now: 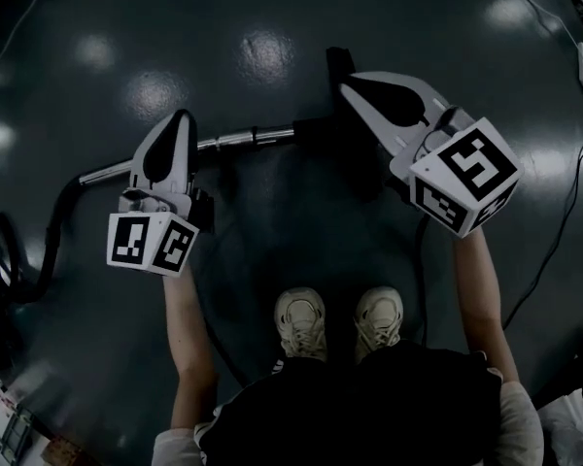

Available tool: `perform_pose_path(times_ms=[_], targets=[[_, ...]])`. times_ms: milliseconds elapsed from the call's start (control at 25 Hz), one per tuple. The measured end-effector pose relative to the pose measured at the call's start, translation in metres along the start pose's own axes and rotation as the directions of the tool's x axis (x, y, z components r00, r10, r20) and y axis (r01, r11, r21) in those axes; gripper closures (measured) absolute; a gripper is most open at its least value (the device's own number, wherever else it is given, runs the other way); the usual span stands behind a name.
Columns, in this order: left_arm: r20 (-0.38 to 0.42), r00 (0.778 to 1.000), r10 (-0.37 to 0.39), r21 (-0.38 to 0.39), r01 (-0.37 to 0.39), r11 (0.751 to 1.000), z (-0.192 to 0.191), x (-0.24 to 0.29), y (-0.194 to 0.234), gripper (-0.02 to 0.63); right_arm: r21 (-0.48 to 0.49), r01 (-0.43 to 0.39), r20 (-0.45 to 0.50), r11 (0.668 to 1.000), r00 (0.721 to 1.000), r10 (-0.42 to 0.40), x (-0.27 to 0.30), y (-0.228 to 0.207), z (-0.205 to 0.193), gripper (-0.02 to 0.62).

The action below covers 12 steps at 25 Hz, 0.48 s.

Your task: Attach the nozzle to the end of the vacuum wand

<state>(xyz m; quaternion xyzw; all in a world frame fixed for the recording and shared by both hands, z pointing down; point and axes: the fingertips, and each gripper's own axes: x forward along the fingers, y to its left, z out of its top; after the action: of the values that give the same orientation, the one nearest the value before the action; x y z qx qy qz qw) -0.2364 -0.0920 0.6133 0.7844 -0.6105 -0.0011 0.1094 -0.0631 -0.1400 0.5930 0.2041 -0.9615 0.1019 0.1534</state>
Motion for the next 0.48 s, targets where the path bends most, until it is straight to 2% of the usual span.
perform_pose_path(times_ms=[40,80,160,240,360,480], targets=[[0.107,0.993,0.045,-0.149,-0.028,0.988,0.016,0.001,0.004,0.603,0.113,0.032,0.082,0.993,0.996,-0.041,-0.006,-0.011,0.015,0.588],[0.172,0.98,0.1,-0.242,-0.056,0.969,0.025,0.003,0.006,0.603,0.219,0.046,0.143,0.975,0.987,-0.078,-0.012,-0.02,0.025,0.588],[0.214,0.958,0.193,-0.321,-0.117,0.94,0.029,0.009,0.001,0.603,0.365,0.058,0.2,0.929,0.97,-0.139,-0.024,-0.034,0.032,0.588],[0.183,0.961,0.207,-0.327,-0.139,0.935,0.018,0.02,-0.018,0.603,0.399,0.103,0.193,0.911,0.962,-0.193,-0.033,-0.041,0.023,0.588],[0.104,0.982,0.158,-0.274,-0.124,0.954,-0.002,0.034,-0.049,0.604,0.407,0.151,0.185,0.901,0.952,-0.243,-0.041,-0.043,0.007,0.588],[0.07,0.991,0.116,-0.215,-0.099,0.972,-0.01,0.042,-0.068,0.604,0.418,0.165,0.189,0.893,0.946,-0.263,-0.044,-0.043,-0.003,0.588]])
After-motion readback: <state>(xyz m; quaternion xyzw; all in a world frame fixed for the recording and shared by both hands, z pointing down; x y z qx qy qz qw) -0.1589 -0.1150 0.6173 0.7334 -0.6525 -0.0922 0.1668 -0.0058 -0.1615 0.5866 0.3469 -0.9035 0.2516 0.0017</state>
